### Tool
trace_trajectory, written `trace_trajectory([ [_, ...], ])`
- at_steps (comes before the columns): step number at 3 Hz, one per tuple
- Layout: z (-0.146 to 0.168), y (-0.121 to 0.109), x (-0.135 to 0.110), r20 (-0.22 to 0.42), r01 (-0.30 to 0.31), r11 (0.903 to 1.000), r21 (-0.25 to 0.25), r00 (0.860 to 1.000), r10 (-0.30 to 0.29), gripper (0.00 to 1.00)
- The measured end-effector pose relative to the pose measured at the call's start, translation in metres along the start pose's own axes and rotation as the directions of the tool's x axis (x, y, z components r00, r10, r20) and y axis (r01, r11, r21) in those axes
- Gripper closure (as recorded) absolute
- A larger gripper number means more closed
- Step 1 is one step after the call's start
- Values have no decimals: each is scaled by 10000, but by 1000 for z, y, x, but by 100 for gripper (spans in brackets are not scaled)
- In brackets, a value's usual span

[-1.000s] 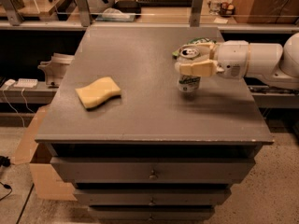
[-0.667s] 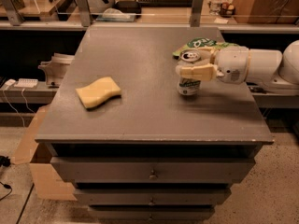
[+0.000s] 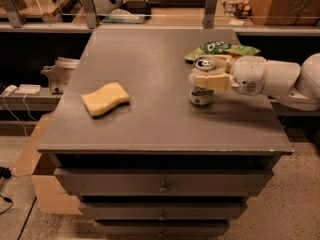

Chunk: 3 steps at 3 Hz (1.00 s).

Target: Place 7up can upright

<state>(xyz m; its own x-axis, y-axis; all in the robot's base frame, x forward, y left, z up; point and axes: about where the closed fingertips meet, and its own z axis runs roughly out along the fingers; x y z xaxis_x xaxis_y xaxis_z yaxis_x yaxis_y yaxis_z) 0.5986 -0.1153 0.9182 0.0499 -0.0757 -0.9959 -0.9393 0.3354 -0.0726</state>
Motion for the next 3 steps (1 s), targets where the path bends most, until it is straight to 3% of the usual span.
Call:
trace_trajectory([
  [1, -1, -1, 3, 131, -17, 10000, 3, 9999, 17, 13],
  [2, -1, -1, 6, 206, -66, 10000, 0, 9998, 66, 0],
  [3, -3, -2, 6, 199, -40, 10000, -23, 9998, 41, 0],
])
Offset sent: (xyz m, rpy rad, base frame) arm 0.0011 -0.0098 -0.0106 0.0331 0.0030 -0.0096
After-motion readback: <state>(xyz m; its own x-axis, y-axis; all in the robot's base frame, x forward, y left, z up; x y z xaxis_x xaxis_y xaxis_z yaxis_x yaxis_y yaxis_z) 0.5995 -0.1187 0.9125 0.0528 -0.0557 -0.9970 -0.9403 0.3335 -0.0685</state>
